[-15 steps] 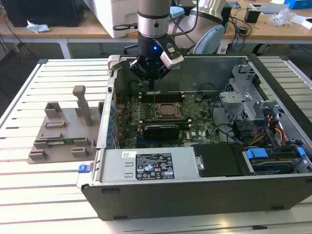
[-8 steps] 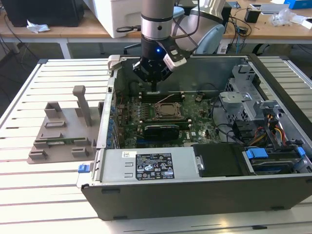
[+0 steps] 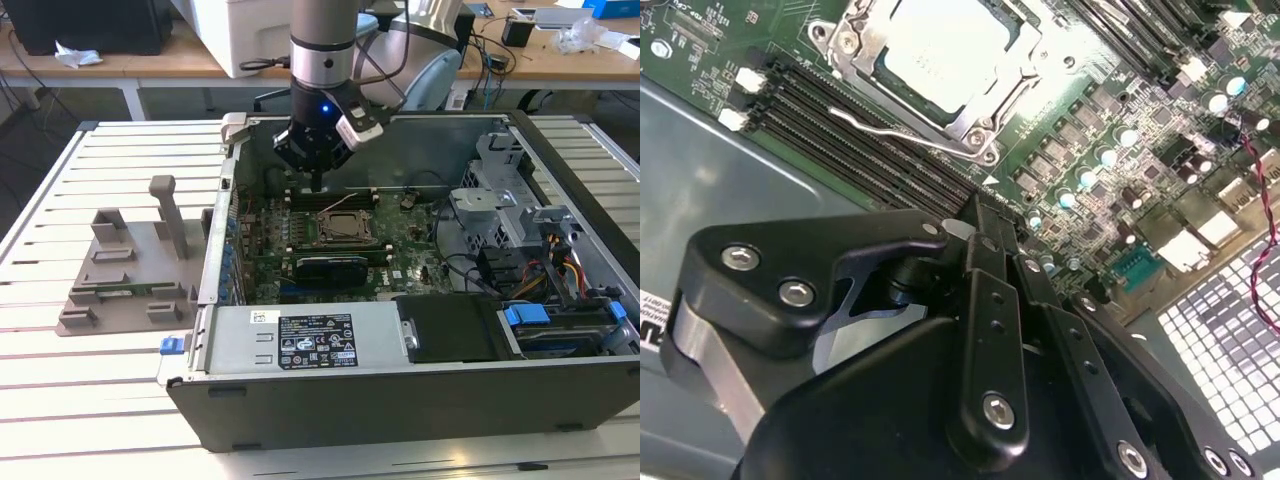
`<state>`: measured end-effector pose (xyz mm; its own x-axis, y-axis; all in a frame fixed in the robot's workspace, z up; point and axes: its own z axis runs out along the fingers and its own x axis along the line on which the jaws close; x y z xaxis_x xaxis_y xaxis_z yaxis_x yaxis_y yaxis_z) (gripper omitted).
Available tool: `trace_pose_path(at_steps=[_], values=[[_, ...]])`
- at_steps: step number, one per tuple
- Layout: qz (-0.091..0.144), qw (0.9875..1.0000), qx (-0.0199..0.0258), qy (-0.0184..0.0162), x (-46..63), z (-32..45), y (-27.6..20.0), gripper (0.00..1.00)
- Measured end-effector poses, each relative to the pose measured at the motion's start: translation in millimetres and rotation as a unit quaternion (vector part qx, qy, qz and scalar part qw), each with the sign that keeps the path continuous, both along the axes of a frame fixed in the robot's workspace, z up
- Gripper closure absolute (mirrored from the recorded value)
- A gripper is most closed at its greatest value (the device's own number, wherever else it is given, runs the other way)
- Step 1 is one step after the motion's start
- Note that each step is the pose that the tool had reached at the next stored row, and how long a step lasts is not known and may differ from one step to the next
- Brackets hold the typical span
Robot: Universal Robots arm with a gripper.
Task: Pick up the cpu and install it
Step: 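Install the first cpu locking lever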
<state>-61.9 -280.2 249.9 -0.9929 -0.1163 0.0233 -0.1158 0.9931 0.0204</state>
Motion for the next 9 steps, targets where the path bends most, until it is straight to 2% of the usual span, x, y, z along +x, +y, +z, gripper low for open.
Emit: trace_pose_path(at_steps=[9], values=[[0.000,1.0000,0.0000,0.0000,0.0,-10.4,-0.9,0.89]])
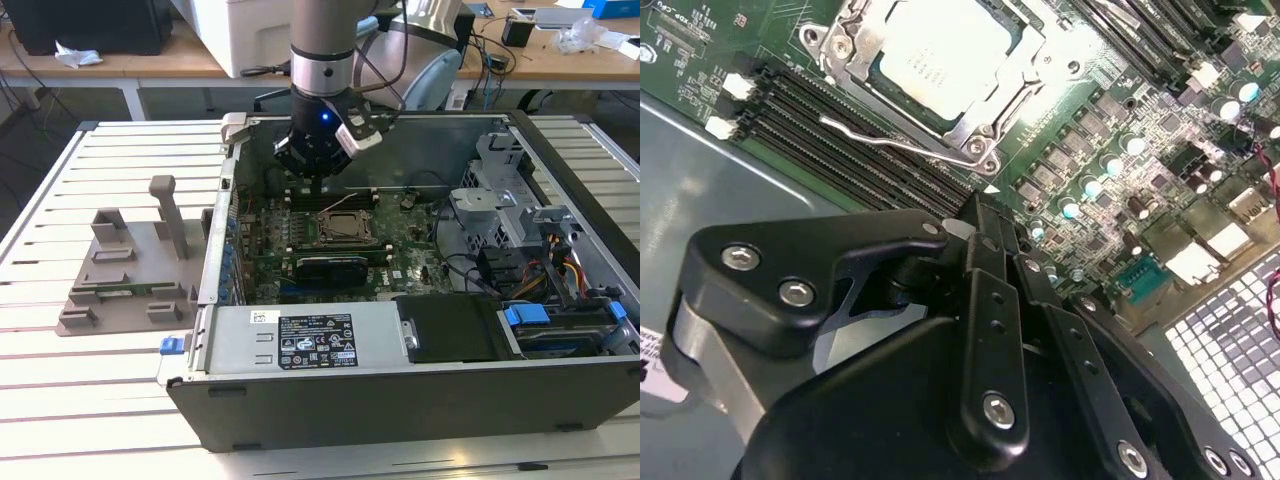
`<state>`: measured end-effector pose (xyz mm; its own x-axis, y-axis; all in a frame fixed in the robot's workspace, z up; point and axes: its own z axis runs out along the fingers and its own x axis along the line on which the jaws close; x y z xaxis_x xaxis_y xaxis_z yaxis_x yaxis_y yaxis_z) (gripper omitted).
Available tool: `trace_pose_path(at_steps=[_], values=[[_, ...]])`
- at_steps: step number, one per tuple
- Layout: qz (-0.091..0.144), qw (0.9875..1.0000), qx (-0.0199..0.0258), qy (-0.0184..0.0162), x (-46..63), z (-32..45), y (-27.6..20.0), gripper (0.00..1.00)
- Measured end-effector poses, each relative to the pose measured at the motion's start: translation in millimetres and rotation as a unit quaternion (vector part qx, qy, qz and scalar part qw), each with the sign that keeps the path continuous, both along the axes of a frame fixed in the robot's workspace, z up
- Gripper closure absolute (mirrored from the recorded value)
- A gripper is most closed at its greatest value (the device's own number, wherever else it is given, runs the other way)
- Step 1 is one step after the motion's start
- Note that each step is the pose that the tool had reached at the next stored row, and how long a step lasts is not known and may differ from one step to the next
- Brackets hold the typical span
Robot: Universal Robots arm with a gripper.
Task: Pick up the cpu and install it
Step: 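Install the first cpu locking lever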
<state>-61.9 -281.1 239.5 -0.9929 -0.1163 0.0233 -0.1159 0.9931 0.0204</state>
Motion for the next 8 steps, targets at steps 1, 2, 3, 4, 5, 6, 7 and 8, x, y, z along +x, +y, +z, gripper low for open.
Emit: trace_pose_path(at_steps=[1,2,3,4,5,6,7,8], values=[[0.000,1.0000,0.0000,0.0000,0.0,-0.9,0.0,0.89],[0.000,1.0000,0.0000,0.0000,0.0,-1.8,0.0,0.89],[0.000,1.0000,0.0000,0.0000,0.0,-2.8,0.0,0.89],[0.000,1.0000,0.0000,0.0000,0.0,-4.5,0.0,0.89],[0.000,1.0000,0.0000,0.0000,0.0,-5.6,0.0,0.89],[0.000,1.0000,0.0001,0.0000,0.0,-6.8,0.0,0.89],[0.000,1.0000,0.0007,0.0000,0.0,-7.5,0.0,0.89],[0.000,1.0000,0.0027,0.0001,0.0,-8.4,-0.1,0.89]])
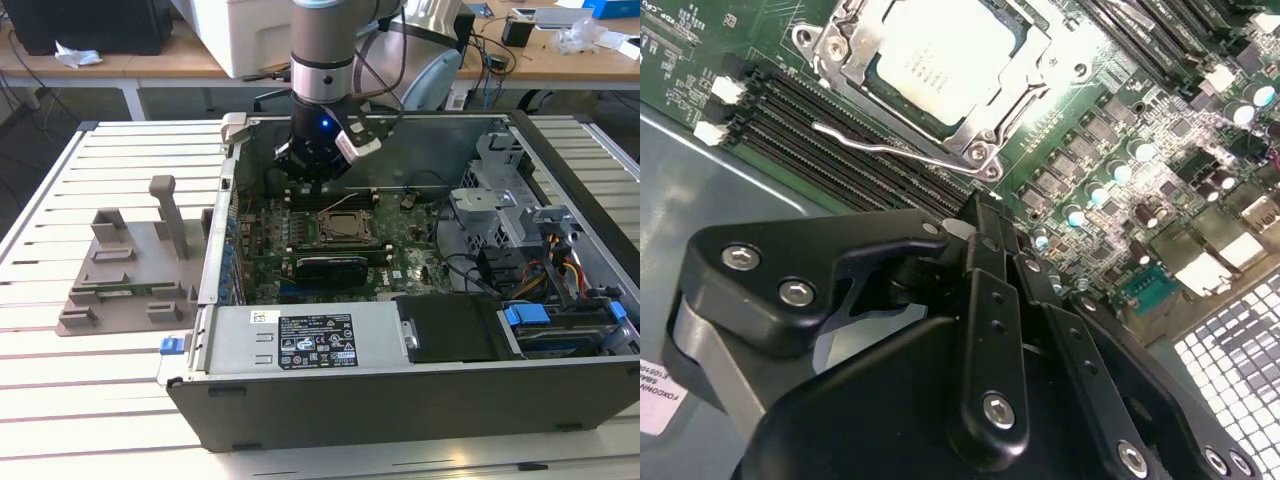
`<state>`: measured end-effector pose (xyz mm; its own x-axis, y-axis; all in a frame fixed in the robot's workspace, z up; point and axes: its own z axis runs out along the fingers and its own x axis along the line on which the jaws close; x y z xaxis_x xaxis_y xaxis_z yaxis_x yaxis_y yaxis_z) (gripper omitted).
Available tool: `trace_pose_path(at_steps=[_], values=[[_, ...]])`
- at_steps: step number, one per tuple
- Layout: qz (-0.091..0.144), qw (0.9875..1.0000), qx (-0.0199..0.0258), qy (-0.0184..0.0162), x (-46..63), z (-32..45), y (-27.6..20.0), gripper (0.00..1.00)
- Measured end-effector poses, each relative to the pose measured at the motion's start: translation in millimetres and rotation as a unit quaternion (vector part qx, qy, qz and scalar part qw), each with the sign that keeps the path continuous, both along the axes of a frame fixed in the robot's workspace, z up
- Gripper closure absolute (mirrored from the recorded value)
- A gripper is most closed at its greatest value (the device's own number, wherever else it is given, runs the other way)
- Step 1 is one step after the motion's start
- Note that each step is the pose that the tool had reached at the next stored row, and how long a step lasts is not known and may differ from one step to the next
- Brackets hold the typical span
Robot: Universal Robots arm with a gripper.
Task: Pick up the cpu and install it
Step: 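Install the first cpu locking lever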
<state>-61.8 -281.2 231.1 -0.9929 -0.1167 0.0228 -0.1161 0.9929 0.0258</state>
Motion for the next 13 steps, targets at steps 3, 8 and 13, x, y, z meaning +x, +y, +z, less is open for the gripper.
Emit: trace_pose_path(at_steps=[3,8,13], values=[[0.000,0.9995,0.0304,-0.0001,0.0,-1.6,0.1,0.89],[0.000,0.9994,0.0339,0.0000,3.1,-4.6,-0.3,0.89],[0.000,0.9994,0.0339,-0.0001,7.3,-5.5,-0.3,0.89]])
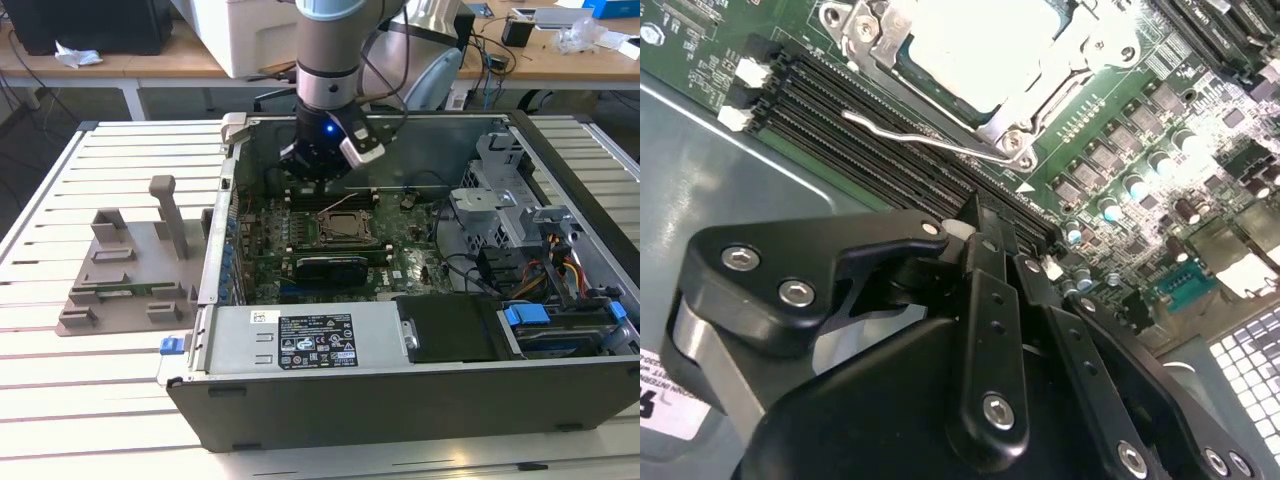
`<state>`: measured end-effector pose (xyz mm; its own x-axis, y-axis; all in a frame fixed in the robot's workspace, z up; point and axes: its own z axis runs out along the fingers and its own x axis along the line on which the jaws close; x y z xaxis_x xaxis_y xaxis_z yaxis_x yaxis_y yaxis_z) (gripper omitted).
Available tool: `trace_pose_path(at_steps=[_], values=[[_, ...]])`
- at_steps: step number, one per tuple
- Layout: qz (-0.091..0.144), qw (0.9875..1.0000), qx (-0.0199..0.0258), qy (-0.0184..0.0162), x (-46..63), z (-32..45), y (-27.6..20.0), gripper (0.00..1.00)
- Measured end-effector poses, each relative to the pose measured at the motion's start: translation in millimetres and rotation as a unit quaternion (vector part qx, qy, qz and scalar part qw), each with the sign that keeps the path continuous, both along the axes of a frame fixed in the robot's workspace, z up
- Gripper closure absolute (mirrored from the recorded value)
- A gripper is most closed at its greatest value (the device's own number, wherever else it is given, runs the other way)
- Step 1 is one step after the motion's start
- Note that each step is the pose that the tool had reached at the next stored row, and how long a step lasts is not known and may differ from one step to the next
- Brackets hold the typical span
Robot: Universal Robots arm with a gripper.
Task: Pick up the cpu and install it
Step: 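Install the first cpu locking lever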
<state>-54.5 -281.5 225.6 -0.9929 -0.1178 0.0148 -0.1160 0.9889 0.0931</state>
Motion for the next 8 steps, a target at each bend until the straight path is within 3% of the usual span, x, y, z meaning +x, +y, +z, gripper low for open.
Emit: trace_pose_path(at_steps=[8], values=[[0.000,1.0000,-0.0002,0.0001,5.4,-5.0,-0.7,0.89]])
